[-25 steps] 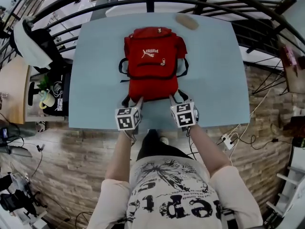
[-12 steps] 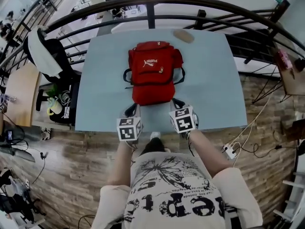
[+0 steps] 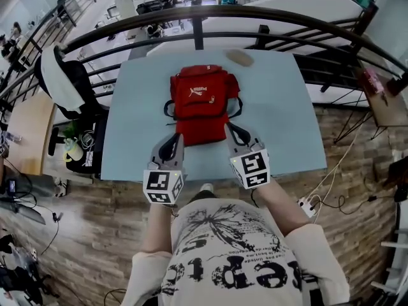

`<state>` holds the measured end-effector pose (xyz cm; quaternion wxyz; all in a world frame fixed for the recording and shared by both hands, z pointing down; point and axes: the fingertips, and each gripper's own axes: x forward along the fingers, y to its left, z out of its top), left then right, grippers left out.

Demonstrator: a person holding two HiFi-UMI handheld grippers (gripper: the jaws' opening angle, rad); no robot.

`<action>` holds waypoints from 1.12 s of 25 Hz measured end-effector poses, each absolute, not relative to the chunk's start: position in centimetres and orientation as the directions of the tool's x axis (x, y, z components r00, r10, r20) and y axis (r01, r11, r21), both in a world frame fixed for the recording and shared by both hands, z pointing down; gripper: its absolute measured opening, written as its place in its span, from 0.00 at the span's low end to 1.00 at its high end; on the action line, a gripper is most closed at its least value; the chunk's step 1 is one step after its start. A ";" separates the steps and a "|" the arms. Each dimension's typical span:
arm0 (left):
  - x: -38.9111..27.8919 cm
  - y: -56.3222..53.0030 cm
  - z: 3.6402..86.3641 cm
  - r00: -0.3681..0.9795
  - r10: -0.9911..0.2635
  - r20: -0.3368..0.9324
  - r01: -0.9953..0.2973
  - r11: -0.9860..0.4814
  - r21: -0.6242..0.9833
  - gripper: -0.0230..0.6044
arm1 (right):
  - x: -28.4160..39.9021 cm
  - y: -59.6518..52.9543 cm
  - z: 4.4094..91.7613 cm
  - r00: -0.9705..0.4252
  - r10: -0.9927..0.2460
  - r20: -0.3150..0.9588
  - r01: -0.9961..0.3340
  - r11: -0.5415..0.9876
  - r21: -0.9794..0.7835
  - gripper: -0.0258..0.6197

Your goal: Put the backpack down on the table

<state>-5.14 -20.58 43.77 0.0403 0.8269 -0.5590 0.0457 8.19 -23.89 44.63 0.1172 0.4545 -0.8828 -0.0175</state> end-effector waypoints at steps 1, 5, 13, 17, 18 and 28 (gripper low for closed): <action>-5.0 -20.3 42.8 0.374 -0.922 0.098 -0.927 -0.376 0.003 0.07 | 8.2 -23.5 43.7 -0.569 -0.807 0.161 -0.795 0.589 0.144 0.03; -4.5 -19.4 39.8 0.399 -0.917 0.025 -0.916 -0.400 -0.027 0.07 | 8.2 -22.2 41.4 -0.601 -0.795 0.085 -0.781 0.607 0.146 0.03; -2.5 -18.2 37.2 0.461 -0.887 -0.029 -0.885 -0.458 -0.079 0.07 | 8.3 -21.2 40.6 -0.648 -0.760 0.040 -0.747 0.646 0.157 0.03; -2.4 -18.3 37.3 0.461 -0.887 -0.037 -0.887 -0.458 -0.062 0.07 | 8.8 -21.4 40.5 -0.640 -0.768 0.035 -0.752 0.635 0.177 0.03; -2.4 -18.4 37.3 0.459 -0.888 -0.039 -0.888 -0.456 -0.061 0.07 | 8.9 -21.4 40.3 -0.638 -0.769 0.029 -0.754 0.632 0.177 0.03; -1.3 -19.4 37.2 0.489 -0.871 -0.045 -0.870 -0.483 -0.100 0.08 | 9.8 -22.2 40.0 -0.631 -0.776 0.002 -0.763 0.620 0.183 0.03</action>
